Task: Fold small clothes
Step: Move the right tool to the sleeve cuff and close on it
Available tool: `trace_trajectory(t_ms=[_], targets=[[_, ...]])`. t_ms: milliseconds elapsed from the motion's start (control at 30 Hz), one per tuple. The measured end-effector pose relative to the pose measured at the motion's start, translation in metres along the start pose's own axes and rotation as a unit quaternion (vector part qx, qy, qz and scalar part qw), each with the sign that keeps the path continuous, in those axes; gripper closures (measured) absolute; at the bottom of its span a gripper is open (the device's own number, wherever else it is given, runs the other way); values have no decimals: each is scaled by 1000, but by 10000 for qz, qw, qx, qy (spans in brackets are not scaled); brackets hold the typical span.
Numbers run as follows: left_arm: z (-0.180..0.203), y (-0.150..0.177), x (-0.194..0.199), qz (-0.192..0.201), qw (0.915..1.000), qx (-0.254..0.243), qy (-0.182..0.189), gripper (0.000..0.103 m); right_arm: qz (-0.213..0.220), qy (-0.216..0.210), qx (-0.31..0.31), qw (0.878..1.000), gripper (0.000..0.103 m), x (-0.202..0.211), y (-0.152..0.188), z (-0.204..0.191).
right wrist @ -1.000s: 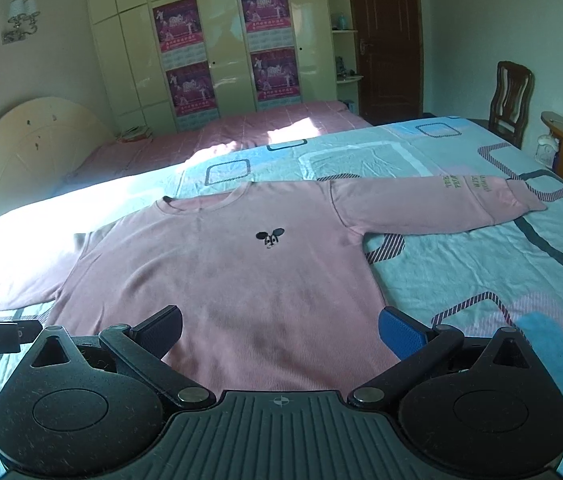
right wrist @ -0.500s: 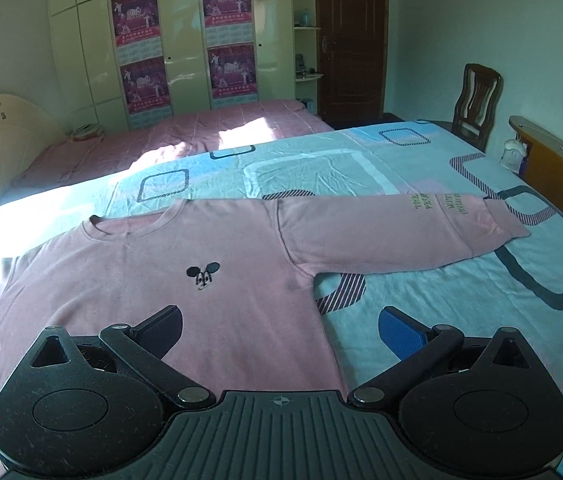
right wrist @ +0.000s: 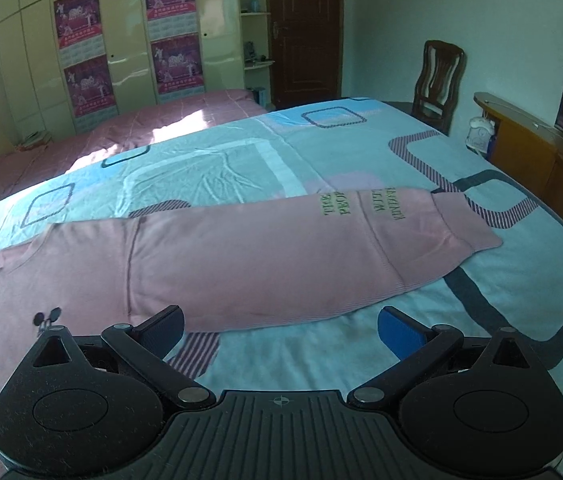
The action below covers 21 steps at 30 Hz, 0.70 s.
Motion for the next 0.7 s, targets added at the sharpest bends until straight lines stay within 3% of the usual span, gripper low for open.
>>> trace_trajectory(t_ms=[167,200,233,267,500,567,600,633,700], targets=[[13,-12,-24,44,9999,-59,-132,7,-59,269,-467,9985,2,-34,-13,57],[14,-13,-27,43,9998,-90,-158,7,-93,331,-534,9980,20,-41,-14,67],[16,-14,-31,29,9997,-121,-191,9,-176,383,-607,9973,45,-47,-14,75],[17,-15,-33,18,9997,-127,-196,10,-303,437,-779,9955,50,-57,-14,86],[19,-18,-46,-87,9996,-165,-231,14,-439,448,-1478,9870,51,-90,-23,130],[17,-19,-47,-115,9995,-185,-242,20,-376,445,-1569,9859,51,-96,-29,137],[17,-19,-48,-136,9994,-200,-241,22,-344,449,-1601,9855,56,-98,-31,138],[16,-19,-49,-169,9993,-225,-250,26,-360,476,-1598,9853,73,-102,-33,140],[15,-19,-51,-229,9991,-256,-260,30,-356,440,-1601,9855,94,-103,-34,140]])
Point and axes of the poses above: each gripper's, at about its wrist camera, not at the fingertips, and x roughly against the way its jaws point, z to its right, y to its underside, the point moved 9 cm from there along -x, roughly the way its jaws point, and after that the axes turned 8 degrees about y, right-handed, at the moved point
